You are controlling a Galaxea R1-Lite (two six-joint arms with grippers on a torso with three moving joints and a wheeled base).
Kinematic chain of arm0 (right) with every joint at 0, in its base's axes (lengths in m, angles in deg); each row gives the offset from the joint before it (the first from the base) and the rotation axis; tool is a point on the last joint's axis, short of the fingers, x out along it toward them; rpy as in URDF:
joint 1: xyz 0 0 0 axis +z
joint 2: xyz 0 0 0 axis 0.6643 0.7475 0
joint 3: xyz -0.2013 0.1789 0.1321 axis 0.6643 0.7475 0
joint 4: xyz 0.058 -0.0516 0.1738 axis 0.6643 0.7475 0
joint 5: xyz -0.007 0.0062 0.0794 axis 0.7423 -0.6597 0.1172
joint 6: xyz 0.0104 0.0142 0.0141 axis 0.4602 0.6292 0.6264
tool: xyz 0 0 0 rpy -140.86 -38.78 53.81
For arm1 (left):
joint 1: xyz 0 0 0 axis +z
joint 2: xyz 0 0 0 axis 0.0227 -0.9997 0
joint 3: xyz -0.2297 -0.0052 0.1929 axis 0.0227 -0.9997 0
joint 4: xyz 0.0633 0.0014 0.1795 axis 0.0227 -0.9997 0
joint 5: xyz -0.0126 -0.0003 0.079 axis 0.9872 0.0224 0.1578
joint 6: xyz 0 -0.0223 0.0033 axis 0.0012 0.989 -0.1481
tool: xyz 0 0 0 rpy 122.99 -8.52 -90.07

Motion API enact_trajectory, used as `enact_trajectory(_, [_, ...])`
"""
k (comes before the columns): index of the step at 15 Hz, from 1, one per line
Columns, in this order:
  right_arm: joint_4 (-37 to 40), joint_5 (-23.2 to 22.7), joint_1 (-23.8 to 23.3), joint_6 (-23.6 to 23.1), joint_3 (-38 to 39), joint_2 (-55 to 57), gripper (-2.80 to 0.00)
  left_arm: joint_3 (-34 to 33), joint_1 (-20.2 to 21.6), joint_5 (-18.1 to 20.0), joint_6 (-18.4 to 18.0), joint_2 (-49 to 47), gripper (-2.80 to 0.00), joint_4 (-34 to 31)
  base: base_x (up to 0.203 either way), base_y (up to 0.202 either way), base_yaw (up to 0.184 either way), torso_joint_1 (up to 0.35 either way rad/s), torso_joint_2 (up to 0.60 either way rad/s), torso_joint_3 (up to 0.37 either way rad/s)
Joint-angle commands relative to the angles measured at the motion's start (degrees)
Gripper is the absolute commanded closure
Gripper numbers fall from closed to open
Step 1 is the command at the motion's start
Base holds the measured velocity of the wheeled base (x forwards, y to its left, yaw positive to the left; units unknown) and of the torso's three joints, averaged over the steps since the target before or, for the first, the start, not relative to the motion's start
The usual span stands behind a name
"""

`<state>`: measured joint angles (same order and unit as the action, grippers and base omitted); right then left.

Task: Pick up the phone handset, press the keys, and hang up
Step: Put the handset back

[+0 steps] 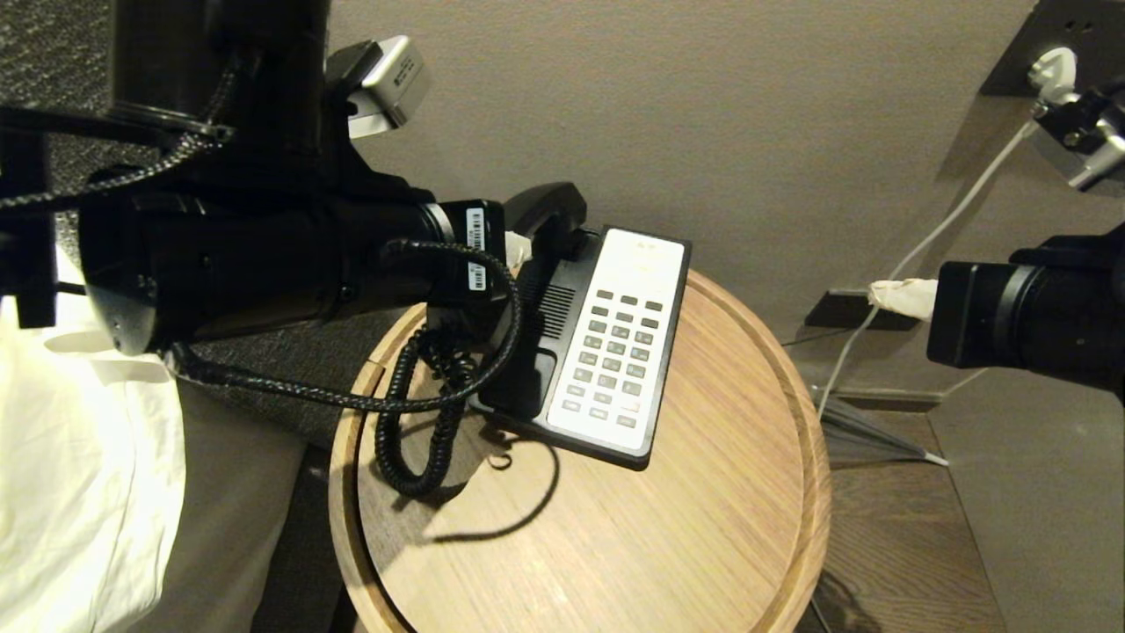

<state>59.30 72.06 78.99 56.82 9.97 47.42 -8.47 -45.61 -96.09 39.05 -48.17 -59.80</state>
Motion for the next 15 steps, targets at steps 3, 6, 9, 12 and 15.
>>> enact_trajectory(3, [0.0, 0.1, 0.0, 0.2, 0.0, -0.1, 0.0, -0.3, -0.2, -0.1, 0.1, -1.6, 0.0, -0.1, 0.0, 0.0, 0.0, 0.0, 0.0, 0.0])
enact_trajectory(6, [0.0, 0.1, -0.4, 0.2, 0.1, 0.0, 0.0, -1.3, -0.3, -0.1, 0.1, -1.6, 0.0, -0.4, 0.0, 0.0, 0.0, 0.0, 0.0, 0.0])
enact_trajectory(9, [0.0, 0.0, -0.7, 0.2, 0.1, 0.0, 0.0, -2.7, -0.4, -0.1, 0.1, -1.7, 0.0, -0.3, 0.0, 0.0, 0.0, 0.0, 0.0, 0.0])
enact_trajectory(12, [0.0, 0.0, -0.7, 0.2, 0.4, 0.0, 0.0, -3.1, -0.4, -0.1, 0.0, -2.6, 0.0, -0.2, 0.0, 0.0, 0.0, 0.0, 0.0, 0.0])
enact_trajectory(15, [0.0, 0.0, -0.8, 0.4, 0.6, -0.2, 0.0, -2.9, -0.4, -0.1, -0.8, -3.7, 0.0, -0.1, 0.0, 0.0, 0.0, 0.0, 0.0, 0.0])
